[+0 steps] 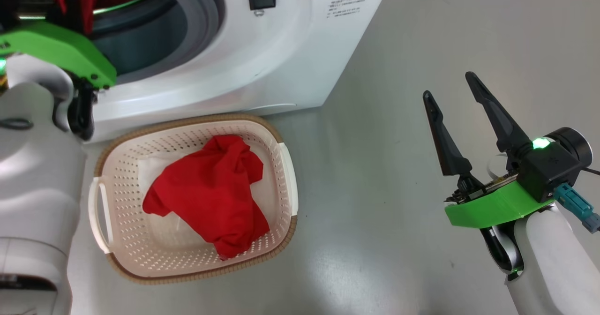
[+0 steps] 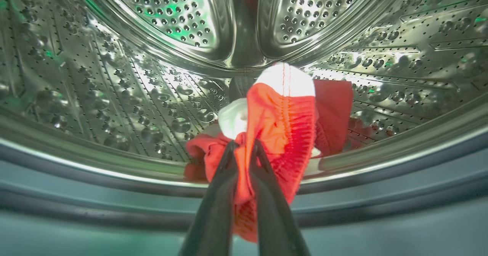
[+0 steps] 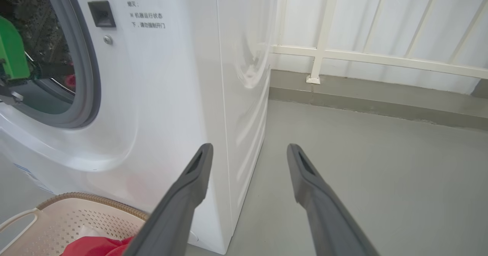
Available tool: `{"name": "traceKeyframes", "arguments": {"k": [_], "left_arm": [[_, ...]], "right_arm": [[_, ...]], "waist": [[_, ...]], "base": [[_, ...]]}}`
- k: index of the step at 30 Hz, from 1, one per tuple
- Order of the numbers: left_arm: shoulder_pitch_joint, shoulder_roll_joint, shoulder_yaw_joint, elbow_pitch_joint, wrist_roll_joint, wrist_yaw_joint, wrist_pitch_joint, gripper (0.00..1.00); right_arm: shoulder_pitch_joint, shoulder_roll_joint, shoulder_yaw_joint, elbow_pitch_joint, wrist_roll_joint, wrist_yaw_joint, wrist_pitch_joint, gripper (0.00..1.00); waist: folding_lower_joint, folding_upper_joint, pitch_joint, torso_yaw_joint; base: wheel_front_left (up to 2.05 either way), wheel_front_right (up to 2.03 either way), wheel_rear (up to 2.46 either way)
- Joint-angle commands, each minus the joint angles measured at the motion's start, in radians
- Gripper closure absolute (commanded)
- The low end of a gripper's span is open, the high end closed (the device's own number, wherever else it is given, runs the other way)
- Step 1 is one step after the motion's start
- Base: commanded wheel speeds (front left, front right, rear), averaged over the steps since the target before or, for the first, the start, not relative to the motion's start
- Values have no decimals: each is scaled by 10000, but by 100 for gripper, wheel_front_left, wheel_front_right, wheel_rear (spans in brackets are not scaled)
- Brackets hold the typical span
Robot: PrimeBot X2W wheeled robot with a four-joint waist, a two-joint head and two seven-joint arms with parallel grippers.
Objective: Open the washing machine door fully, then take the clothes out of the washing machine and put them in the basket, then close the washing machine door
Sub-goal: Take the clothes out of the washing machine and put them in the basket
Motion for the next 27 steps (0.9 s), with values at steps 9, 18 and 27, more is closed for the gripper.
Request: {"name": "traceKeyframes", "arguments": {"k": [9, 18, 27], "left_arm": [[1040, 628, 357, -724, -173, -196, -318, 100], [3460, 848, 1164, -4030, 747, 311, -329, 100], [5594, 606, 1750, -5894, 1433, 620, -330, 100]], "right_arm": [[539, -24, 64, -119, 97, 63, -63, 0], [929, -103, 218, 46, 233, 63, -63, 0], [1393, -252, 495, 232, 646, 63, -63, 0]], "waist": [[0, 0, -799, 308], [0, 0, -1843, 401], [0, 0, -2862, 391]], "base": [[0, 0, 0], [0, 0, 0], [0, 0, 0]]}}
